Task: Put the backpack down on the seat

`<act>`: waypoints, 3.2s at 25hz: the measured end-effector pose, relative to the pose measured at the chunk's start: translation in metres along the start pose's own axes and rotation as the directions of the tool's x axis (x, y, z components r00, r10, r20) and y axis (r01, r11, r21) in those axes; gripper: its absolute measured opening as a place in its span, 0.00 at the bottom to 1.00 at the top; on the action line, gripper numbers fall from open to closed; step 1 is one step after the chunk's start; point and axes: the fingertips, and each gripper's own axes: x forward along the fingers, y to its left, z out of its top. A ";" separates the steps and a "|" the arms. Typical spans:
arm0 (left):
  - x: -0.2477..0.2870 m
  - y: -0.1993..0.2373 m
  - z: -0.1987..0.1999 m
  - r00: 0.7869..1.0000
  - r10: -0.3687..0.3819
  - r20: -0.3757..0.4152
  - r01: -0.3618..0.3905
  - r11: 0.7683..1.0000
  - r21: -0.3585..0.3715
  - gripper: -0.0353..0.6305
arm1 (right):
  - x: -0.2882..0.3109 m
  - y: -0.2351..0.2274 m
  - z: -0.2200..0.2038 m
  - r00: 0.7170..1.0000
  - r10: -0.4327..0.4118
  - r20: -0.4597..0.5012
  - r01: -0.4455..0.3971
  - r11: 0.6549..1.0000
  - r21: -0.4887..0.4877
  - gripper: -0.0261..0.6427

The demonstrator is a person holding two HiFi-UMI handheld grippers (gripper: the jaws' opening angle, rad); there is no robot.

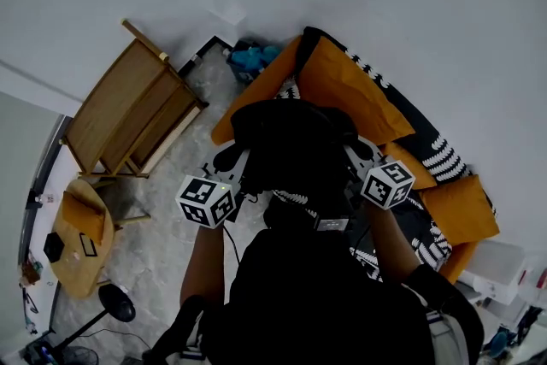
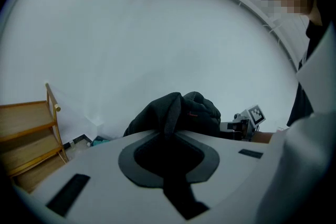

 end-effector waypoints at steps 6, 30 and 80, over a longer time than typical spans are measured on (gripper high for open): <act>0.042 0.020 -0.014 0.998 -0.008 -0.063 0.006 0.999 -0.032 0.12 | 0.027 -0.040 -0.007 0.999 -0.025 -0.034 0.026 1.000 0.016 0.11; 0.163 0.094 -0.088 0.968 -0.038 -0.249 0.009 0.993 -0.117 0.12 | 0.113 -0.160 -0.061 0.980 -0.129 -0.150 0.149 0.981 0.128 0.11; 0.310 0.192 -0.159 0.902 0.105 -0.419 -0.164 0.981 -0.107 0.13 | 0.231 -0.304 -0.131 0.884 -0.319 -0.341 0.356 0.933 0.052 0.11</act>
